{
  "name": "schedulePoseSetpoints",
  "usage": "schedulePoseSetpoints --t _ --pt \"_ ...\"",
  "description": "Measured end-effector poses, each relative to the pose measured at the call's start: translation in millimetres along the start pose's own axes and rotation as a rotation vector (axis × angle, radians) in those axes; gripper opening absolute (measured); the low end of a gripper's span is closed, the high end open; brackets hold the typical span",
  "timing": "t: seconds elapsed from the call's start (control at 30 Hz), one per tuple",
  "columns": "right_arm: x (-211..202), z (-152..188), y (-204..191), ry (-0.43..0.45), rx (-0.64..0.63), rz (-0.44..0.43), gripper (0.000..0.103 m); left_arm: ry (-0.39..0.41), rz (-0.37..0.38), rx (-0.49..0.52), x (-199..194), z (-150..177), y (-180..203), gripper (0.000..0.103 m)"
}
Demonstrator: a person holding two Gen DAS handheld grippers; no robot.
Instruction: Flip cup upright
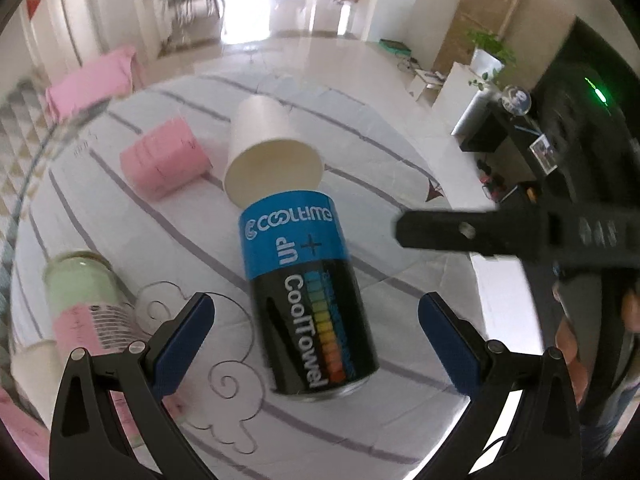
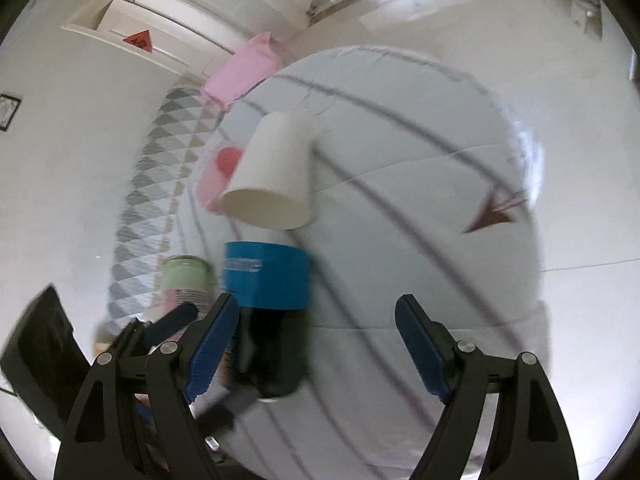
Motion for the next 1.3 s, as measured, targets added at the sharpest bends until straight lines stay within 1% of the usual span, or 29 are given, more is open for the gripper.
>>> schedulePoseSetpoints --t 0.13,0.23,0.33,0.37,0.4,0.43,0.57,0.67,0.77,0.83,0.9,0.93,1.0,1.07,1.1,1.13,1.17,1.23,1.3 --pt "0 -3 10 -0.005 -0.041 0.061 0.082 -0.032 -0.01 -0.049 9 -5 -4 0.103" --pt "-1 -5 16 -0.01 -0.084 0.08 0.082 -0.062 -0.009 -0.089 21 -13 -11 0.103" --pt "-4 -6 20 -0.01 -0.117 0.071 0.082 -0.113 0.004 -0.086 37 -13 -9 0.103" --pt "-7 -7 21 -0.001 -0.124 0.066 0.082 -0.123 0.021 -0.098 39 -12 -10 0.103" --pt "-12 -9 23 0.02 -0.129 0.053 0.082 -0.13 0.066 -0.121 42 -12 -10 0.103" --pt "-14 -8 24 0.019 -0.139 0.047 0.082 -0.135 0.078 -0.134 43 -12 -11 0.103" --pt "-13 -2 26 0.002 -0.197 0.061 0.082 -0.129 0.046 -0.194 43 -12 -27 0.103" --pt "-18 6 23 0.021 -0.236 0.012 0.082 -0.14 0.056 -0.242 46 -11 -34 0.103" --pt "-12 20 15 -0.006 -0.291 -0.005 0.082 -0.154 0.06 -0.236 54 -15 -31 0.103" --pt "-5 31 8 -0.032 -0.333 -0.01 0.082 -0.166 0.079 -0.226 60 -20 -26 0.103" --pt "1 41 2 -0.054 -0.362 -0.026 0.082 -0.187 0.068 -0.217 67 -22 -21 0.1" --pt "4 45 -2 -0.052 -0.374 -0.032 0.082 -0.183 0.071 -0.213 68 -23 -21 0.097" --pt "8 51 -10 -0.064 -0.392 -0.048 0.082 -0.185 0.057 -0.195 72 -27 -18 0.094" --pt "11 55 -17 -0.072 -0.404 -0.067 0.082 -0.176 0.045 -0.19 72 -32 -18 0.085" --pt "12 57 -20 -0.069 -0.409 -0.075 0.082 -0.171 0.028 -0.187 71 -34 -18 0.081" --pt "13 59 -26 -0.064 -0.418 -0.089 0.082 -0.164 0.014 -0.186 70 -35 -18 0.072" --pt "14 61 -28 -0.065 -0.42 -0.1 0.082 -0.152 0.005 -0.176 68 -36 -18 0.067" --pt "16 63 -34 -0.065 -0.43 -0.114 0.082 -0.142 0.012 -0.148 64 -36 -16 0.068" --pt "19 67 -41 -0.053 -0.435 -0.119 0.082 -0.113 0.011 -0.14 57 -35 -16 0.068"
Point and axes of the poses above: each gripper's, at about its wrist camera, not at the fingertips, and x roughly the way its jaws point, y to its right, z to its underside, the point moved 5 cm from there along x, roughly the way its jaws point, and after that the axes turned 11 degrees about x, right-handed, at the moved point
